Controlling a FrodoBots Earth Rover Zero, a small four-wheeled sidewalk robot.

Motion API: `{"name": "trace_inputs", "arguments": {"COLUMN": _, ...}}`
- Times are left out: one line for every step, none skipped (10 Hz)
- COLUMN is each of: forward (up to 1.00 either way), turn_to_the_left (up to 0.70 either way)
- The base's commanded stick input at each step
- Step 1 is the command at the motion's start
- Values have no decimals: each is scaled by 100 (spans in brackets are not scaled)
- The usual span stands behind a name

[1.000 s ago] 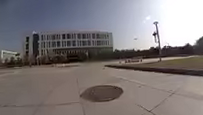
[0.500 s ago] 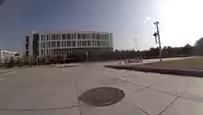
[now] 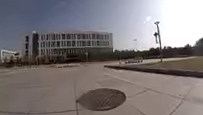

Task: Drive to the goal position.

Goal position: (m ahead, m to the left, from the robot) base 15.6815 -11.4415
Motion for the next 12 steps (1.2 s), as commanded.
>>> {"name": "trace_inputs", "arguments": {"forward": 26, "turn_to_the_left": 0}}
{"name": "trace_inputs", "arguments": {"forward": 26, "turn_to_the_left": 0}}
{"name": "trace_inputs", "arguments": {"forward": 26, "turn_to_the_left": 0}}
{"name": "trace_inputs", "arguments": {"forward": 26, "turn_to_the_left": 0}}
{"name": "trace_inputs", "arguments": {"forward": 26, "turn_to_the_left": 0}}
{"name": "trace_inputs", "arguments": {"forward": 26, "turn_to_the_left": 0}}
{"name": "trace_inputs", "arguments": {"forward": 26, "turn_to_the_left": 0}}
{"name": "trace_inputs", "arguments": {"forward": 26, "turn_to_the_left": 0}}
{"name": "trace_inputs", "arguments": {"forward": 26, "turn_to_the_left": 0}}
{"name": "trace_inputs", "arguments": {"forward": 26, "turn_to_the_left": 0}}
{"name": "trace_inputs", "arguments": {"forward": 26, "turn_to_the_left": 0}}
{"name": "trace_inputs", "arguments": {"forward": 26, "turn_to_the_left": 0}}
